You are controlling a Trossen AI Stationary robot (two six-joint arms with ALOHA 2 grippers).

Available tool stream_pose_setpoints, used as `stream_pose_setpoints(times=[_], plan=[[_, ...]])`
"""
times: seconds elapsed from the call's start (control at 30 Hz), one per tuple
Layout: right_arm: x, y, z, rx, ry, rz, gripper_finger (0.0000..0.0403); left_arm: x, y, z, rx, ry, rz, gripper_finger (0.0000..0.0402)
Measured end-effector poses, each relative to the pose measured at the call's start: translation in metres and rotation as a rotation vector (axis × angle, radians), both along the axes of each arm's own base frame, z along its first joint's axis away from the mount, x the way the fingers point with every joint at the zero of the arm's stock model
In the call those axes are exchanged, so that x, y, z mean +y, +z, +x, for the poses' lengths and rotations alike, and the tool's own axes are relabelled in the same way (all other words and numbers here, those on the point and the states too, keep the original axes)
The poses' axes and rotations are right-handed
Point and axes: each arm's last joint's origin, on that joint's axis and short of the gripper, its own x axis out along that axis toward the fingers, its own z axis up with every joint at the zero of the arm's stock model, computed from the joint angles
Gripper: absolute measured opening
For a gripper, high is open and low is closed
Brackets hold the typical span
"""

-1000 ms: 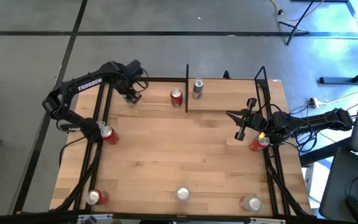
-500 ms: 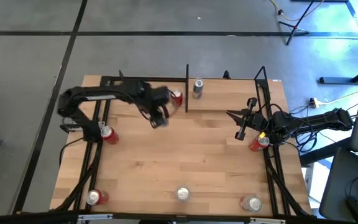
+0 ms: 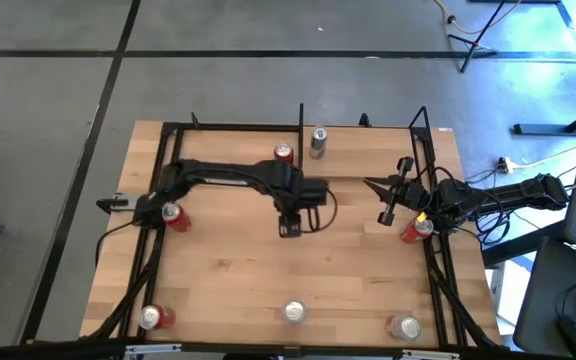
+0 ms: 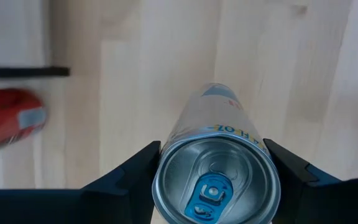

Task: Place canned beverage on shelf
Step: Put the blue soda can on the shelf aligned with the other blue soda can

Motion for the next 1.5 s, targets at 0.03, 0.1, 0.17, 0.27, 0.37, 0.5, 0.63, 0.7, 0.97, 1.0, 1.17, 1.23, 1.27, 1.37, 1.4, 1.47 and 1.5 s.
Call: stream_pose_setpoints(times=[0.03, 0.1, 0.17, 0.27, 0.37, 0.5, 0.63, 0.7, 0.97, 1.0, 1.17, 1.23, 1.27, 1.37, 1.4, 1.47, 1.5], plan=[[0.000, 0.000, 0.000, 0.000, 0.000, 0.000, 0.0021, -0.001, -0.003, 0.003, 0.004, -0.015, -0.007, 0.0197], [0.000, 0.000, 0.000, 0.000, 0.000, 0.000, 0.0021, -0.002, -0.008, 0.008, 0.010, -0.028, -0.022, 0.0197], [0.000, 0.000, 0.000, 0.000, 0.000, 0.000, 0.0021, -0.003, -0.013, 0.010, 0.018, -0.029, -0.027, 0.0197], [0.000, 0.000, 0.000, 0.000, 0.000, 0.000, 0.0021, -0.003, -0.021, 0.013, 0.036, -0.030, -0.027, 0.0198], [0.000, 0.000, 0.000, 0.001, 0.000, 0.000, 0.0021, -0.003, -0.030, 0.018, 0.042, -0.029, -0.026, 0.0198], [0.000, 0.000, 0.000, 0.003, 0.000, 0.000, 0.0021, -0.003, -0.037, 0.022, 0.047, -0.031, -0.032, 0.0198], [0.000, -0.001, 0.000, 0.010, 0.000, -0.002, 0.0021, -0.003, -0.039, 0.024, 0.041, -0.031, -0.028, 0.0203], [0.000, -0.001, 0.000, 0.010, 0.000, -0.002, 0.0021, -0.004, -0.039, 0.025, 0.029, -0.032, -0.027, 0.0211], [0.000, -0.001, 0.000, 0.014, 0.000, -0.002, 0.0021, -0.010, -0.039, 0.027, 0.018, -0.050, -0.013, 0.0265], [0.000, -0.001, 0.000, 0.015, 0.000, -0.002, 0.0021, -0.012, -0.036, 0.026, 0.024, -0.062, -0.005, 0.0271], [0.000, -0.001, 0.000, 0.016, 0.000, -0.002, 0.0021, -0.019, -0.014, 0.022, 0.008, -0.089, 0.002, 0.0286], [0.000, -0.001, 0.000, 0.016, 0.000, -0.002, 0.0021, -0.023, -0.004, 0.019, 0.016, -0.094, 0.028, 0.0287], [0.000, -0.001, 0.000, 0.016, 0.000, -0.002, 0.0021, -0.025, 0.000, 0.017, 0.018, -0.096, 0.051, 0.0287], [0.000, -0.001, 0.000, 0.016, 0.000, -0.001, 0.0021, -0.029, 0.008, 0.006, 0.065, -0.082, 0.139, 0.0287], [0.000, -0.001, 0.000, 0.013, 0.002, 0.005, 0.0021, -0.030, 0.010, 0.003, 0.065, -0.072, 0.166, 0.0287], [0.000, -0.002, 0.000, 0.010, 0.010, 0.023, 0.0021, -0.033, 0.016, -0.005, 0.042, -0.051, 0.212, 0.0287], [0.000, -0.001, 0.000, 0.006, 0.016, 0.028, 0.0021, -0.034, 0.019, -0.010, 0.024, -0.046, 0.232, 0.0287]])
